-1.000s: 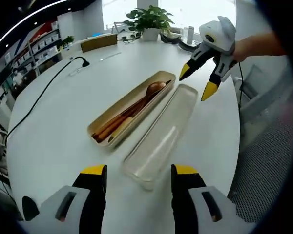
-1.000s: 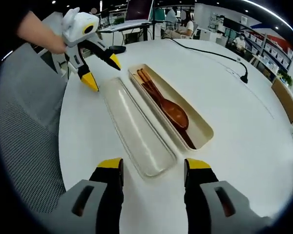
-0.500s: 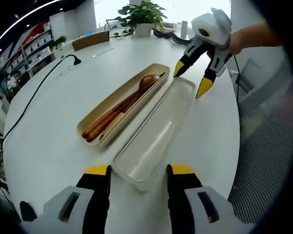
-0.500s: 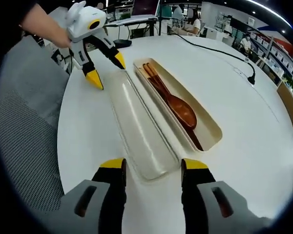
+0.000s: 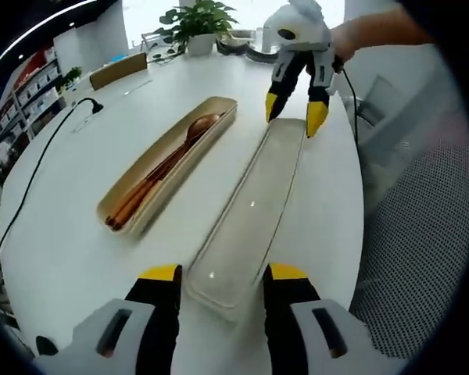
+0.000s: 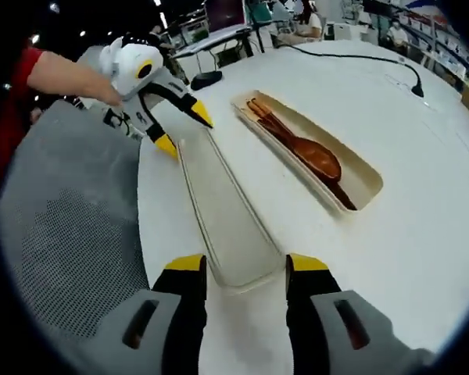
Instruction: Arrange the utensils inside the cutlery case until each visible utensil rests in its matching compartment.
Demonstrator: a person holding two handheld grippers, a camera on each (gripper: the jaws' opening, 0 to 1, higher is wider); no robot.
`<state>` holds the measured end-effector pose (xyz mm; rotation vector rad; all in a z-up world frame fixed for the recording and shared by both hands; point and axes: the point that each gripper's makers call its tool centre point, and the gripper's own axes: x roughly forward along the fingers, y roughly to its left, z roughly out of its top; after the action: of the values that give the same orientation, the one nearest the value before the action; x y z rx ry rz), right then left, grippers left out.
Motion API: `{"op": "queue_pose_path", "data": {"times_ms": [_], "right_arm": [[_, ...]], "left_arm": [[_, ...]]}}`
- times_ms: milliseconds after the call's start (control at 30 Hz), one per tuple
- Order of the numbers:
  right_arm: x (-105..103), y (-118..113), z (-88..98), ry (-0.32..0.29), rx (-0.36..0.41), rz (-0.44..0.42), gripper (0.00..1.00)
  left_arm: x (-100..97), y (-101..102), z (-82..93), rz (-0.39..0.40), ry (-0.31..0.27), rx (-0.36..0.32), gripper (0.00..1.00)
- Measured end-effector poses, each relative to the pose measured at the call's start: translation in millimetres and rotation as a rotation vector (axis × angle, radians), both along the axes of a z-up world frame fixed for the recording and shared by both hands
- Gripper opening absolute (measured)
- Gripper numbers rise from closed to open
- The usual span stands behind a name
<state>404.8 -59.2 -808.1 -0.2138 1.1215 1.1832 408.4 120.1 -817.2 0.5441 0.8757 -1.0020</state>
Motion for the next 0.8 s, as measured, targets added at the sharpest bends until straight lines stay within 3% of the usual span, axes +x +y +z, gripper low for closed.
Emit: {"op": "queue_pose_path", "data": {"times_ms": [167, 333, 367, 467, 533, 567, 600, 633, 733, 800], "right_arm": [[-11, 4, -1.2, -0.023, 0.014, 0.017, 0.38], [-23, 8, -1.3, -0.072, 0.006, 0.035, 0.38], [-23, 10, 0.4, -0.130, 0.013, 0.070, 0.38], [-27, 15, 1.7, -0.208, 0.015, 0.097, 0.40], [-35, 19, 3.5, -0.197, 0.032, 0.117, 0.39], [-37, 23, 6.0, -0.193, 0.047, 0.122, 0.38], [-42, 20, 0.9, -0.205, 0.004, 0.168, 0.38], [-36, 23, 0.3, -0.286, 0.000, 0.216, 0.39], [-40, 22, -3.4, -0.332, -0.040, 0.240, 0.35], [-30, 18, -5.9, -0.419, -0.085, 0.266, 0.26]], "left_arm": [[-6.7, 0, 0.2, -0.031, 0.006, 0.010, 0.41], [-13.3, 4, 0.5, -0.061, 0.052, 0.026, 0.41], [-14.0, 4, 0.5, -0.067, 0.053, 0.030, 0.41], [-16.4, 5, 1.1, -0.066, 0.076, 0.043, 0.41], [-17.3, 4, 1.3, -0.068, 0.086, 0.052, 0.41], [-18.1, 4, 1.7, -0.067, 0.098, 0.054, 0.41], [-24.7, 1, 2.5, -0.027, 0.166, 0.044, 0.40], [-28.8, 0, 3.2, -0.018, 0.207, 0.039, 0.41], [-27.2, 1, 1.8, -0.098, 0.140, 0.077, 0.40], [-30.1, 0, 2.0, -0.091, 0.153, 0.073, 0.40]]}}
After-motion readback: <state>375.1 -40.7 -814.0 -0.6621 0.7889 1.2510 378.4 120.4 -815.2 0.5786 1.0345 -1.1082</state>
